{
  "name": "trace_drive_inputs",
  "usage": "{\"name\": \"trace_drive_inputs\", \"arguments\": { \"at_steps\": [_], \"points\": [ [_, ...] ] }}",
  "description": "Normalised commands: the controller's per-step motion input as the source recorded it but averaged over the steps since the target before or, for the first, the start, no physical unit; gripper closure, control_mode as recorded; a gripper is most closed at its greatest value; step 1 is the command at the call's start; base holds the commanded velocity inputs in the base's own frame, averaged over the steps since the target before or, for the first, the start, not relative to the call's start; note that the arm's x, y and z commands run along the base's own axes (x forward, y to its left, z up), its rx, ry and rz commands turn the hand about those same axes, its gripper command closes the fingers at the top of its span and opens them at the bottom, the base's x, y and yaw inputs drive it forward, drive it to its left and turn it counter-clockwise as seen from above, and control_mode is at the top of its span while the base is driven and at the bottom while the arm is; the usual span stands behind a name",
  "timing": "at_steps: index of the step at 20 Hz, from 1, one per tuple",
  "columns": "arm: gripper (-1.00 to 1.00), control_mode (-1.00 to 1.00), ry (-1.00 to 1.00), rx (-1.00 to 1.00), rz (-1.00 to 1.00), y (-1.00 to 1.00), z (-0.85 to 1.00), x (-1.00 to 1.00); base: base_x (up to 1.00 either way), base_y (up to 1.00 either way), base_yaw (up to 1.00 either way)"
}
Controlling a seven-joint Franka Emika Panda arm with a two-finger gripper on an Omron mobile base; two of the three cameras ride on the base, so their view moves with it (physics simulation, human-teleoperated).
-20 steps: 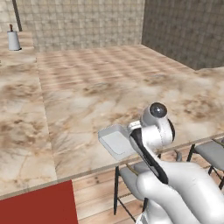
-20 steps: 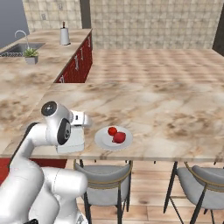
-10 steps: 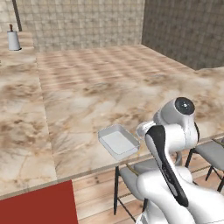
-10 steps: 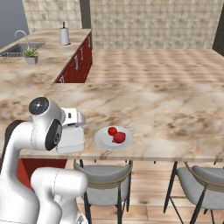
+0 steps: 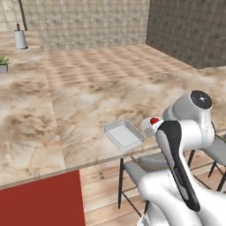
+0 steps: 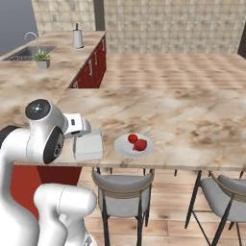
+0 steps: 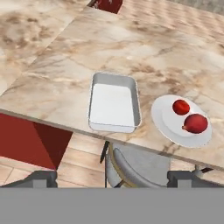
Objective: Retrieve the tupperware and aluminum foil from the cabinet and place them on the dining counter near the plate with tomato and onion to prepare for storing leftovers.
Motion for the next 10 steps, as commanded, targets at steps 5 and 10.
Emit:
{"name": "trace_drive_inputs", "arguments": {
  "at_steps": [5, 10],
  "points": [
    [-1.0, 1.0, 0.0, 0.0, 0.0, 0.0, 0.0, 0.0, -0.77, 0.96, 0.21],
    [-1.0, 1.0, 0.0, 0.0, 0.0, 0.0, 0.0, 0.0, -0.12, 1.0, 0.35]
  ]
}}
